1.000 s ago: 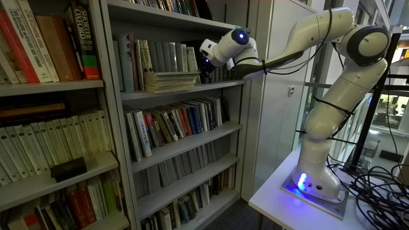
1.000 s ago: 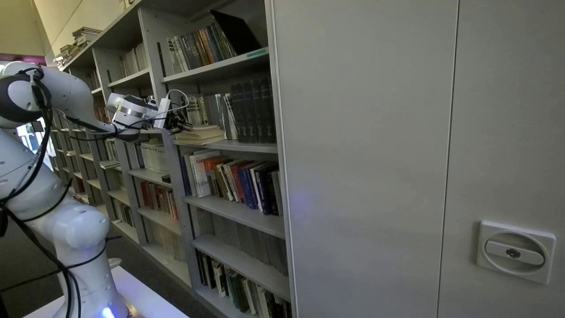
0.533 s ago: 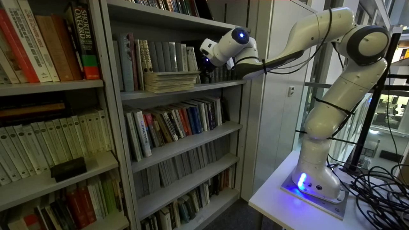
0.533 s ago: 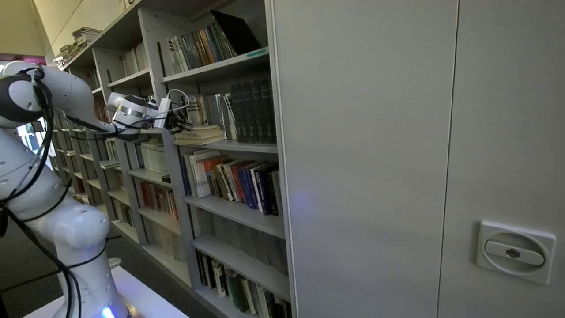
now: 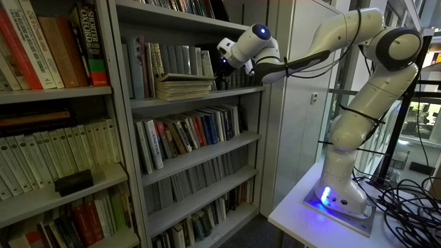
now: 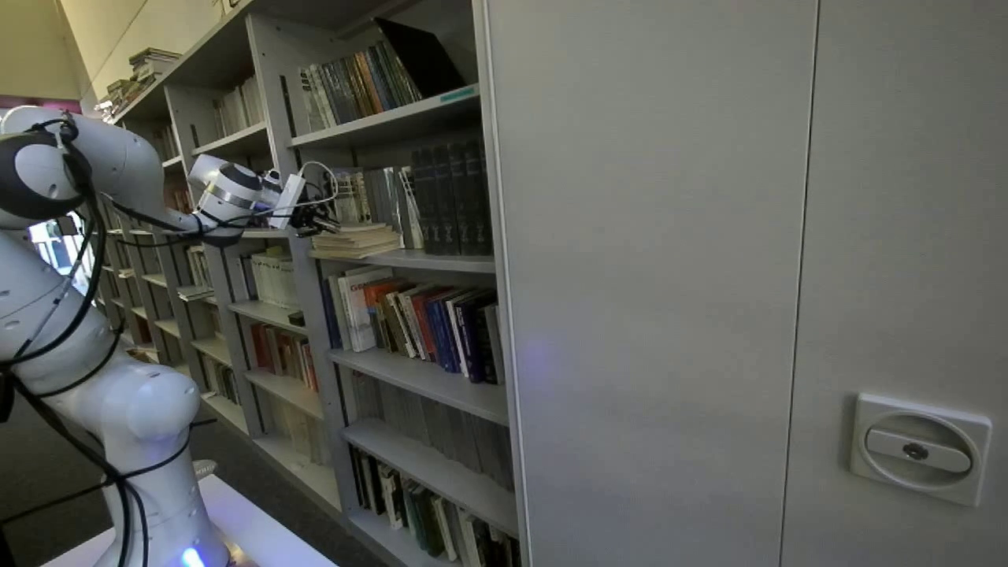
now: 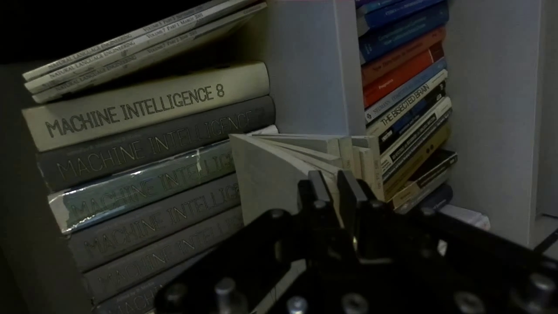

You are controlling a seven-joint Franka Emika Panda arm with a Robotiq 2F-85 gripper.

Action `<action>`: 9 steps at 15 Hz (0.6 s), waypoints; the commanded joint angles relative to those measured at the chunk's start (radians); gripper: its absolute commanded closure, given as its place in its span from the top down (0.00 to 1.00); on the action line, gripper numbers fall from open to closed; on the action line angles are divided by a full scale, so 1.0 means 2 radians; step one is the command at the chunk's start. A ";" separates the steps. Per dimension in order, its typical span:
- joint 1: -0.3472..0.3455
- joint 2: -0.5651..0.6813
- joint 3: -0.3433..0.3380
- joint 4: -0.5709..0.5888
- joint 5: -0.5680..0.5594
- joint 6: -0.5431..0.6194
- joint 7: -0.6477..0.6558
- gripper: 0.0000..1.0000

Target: Pick up the book on top of the pile of books on the bookshelf and then put it on top of the books that are arranged on the shelf

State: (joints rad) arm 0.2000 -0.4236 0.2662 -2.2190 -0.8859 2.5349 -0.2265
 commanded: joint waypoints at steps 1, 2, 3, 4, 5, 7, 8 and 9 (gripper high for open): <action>0.012 -0.007 -0.008 0.006 0.025 -0.016 -0.011 0.03; 0.010 -0.006 -0.006 0.007 0.024 -0.018 -0.011 0.03; 0.008 -0.006 -0.004 0.008 0.022 -0.020 -0.010 0.03; 0.008 -0.005 -0.004 0.009 0.021 -0.020 -0.010 0.03; 0.008 -0.005 -0.003 0.009 0.020 -0.022 -0.010 0.03; 0.006 -0.007 -0.001 0.009 0.015 -0.023 -0.009 0.03; 0.006 -0.007 -0.002 0.008 0.015 -0.022 -0.010 0.03; 0.006 -0.009 -0.001 0.006 0.013 -0.023 -0.010 0.03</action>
State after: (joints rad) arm 0.2002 -0.4250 0.2648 -2.2190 -0.8633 2.5333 -0.2265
